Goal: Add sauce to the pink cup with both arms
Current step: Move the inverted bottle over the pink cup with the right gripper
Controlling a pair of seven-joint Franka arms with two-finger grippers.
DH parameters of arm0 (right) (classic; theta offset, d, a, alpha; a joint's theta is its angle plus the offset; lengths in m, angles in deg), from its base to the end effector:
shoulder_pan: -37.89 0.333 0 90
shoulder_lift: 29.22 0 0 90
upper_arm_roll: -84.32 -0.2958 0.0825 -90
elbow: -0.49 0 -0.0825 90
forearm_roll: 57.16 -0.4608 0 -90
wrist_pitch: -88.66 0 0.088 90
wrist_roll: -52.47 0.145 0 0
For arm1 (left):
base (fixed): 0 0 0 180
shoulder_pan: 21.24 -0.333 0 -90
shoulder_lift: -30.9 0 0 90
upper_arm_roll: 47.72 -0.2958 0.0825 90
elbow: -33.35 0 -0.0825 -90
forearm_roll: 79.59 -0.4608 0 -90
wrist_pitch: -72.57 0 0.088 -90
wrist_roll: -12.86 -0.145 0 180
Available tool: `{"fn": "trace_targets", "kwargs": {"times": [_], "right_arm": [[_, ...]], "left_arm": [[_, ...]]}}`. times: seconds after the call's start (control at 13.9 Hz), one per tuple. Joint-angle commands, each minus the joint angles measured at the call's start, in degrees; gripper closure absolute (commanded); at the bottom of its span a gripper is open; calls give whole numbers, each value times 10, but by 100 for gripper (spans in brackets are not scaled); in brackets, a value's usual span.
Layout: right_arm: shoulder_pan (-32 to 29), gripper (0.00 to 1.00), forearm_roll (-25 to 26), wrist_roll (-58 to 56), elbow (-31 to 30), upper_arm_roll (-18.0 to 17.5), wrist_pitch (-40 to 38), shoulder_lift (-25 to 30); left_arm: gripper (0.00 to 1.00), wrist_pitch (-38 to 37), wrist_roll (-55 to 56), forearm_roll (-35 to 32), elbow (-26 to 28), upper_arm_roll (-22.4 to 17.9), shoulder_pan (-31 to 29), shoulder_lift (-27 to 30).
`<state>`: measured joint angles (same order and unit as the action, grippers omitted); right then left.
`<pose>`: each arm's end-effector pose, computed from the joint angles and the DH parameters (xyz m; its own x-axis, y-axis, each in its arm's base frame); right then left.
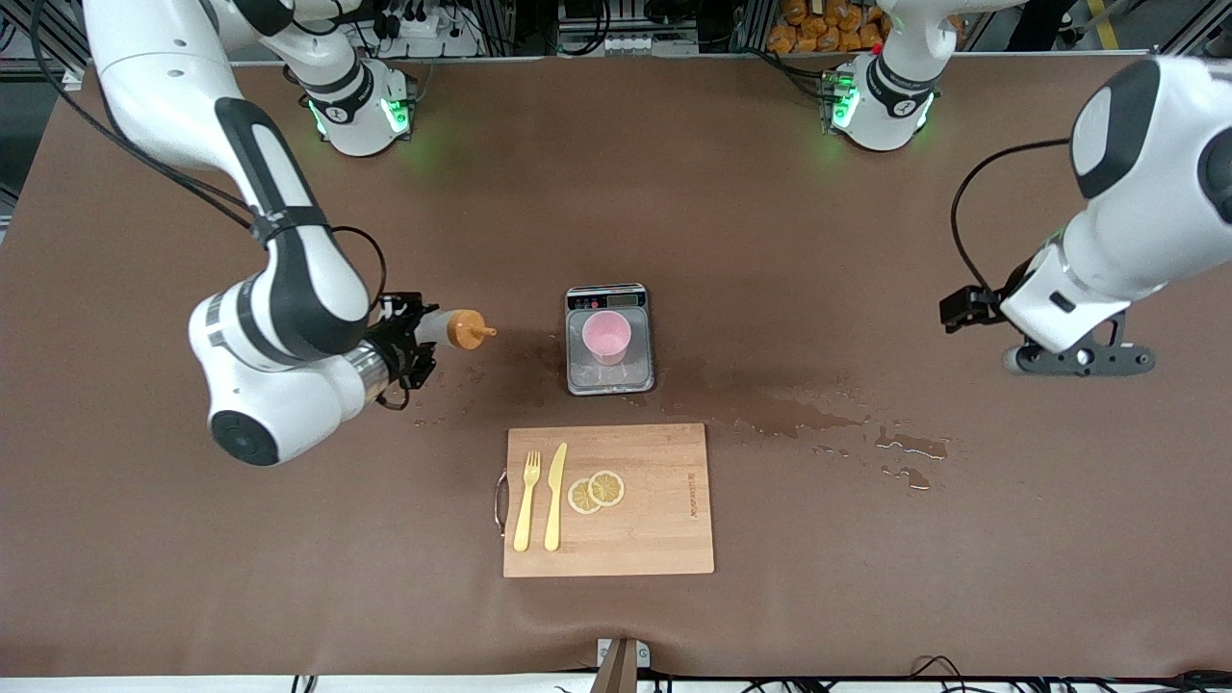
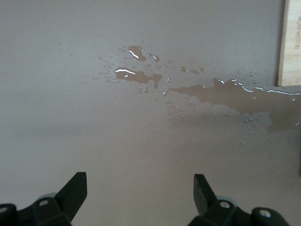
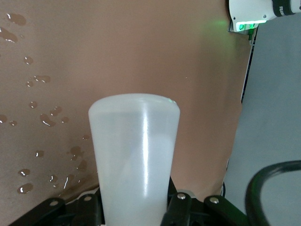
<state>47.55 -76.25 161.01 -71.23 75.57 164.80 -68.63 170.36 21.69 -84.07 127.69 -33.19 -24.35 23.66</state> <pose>0.6581 0.2562 0.2685 -0.1015 -0.9742 -0.2014 -0.7634 -0.0535 0.6437 0.6548 -0.1165 0.4565 0.9970 -0.0557 -0.0545 -0.0586 -0.9968 -0.0540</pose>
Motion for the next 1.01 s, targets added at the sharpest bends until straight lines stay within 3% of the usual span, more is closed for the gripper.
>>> {"fn": "trace_targets", "kwargs": {"times": [0.0,0.36,0.58,0.79,0.93], "right_arm": [[24,57,42,49,8,6,-5,6],[67,58,91,116,21,6,-13,3],[113,58,125,178,42,7,-22,-4],[142,58,132,224,49,8,-27,-5],[154,58,136,242,55,8,-43,-5]], "left_arm": [[0,-24,-11,-7,23,3,-4,49],[0,-82,-35,-3,-15,-1,12,77],[0,-132,-44,-3,-45,-40,49,78],[0,-146,-42,0,-49,-51,59,83],[0,-157,-44,21,-49,-79,68,91]]}}
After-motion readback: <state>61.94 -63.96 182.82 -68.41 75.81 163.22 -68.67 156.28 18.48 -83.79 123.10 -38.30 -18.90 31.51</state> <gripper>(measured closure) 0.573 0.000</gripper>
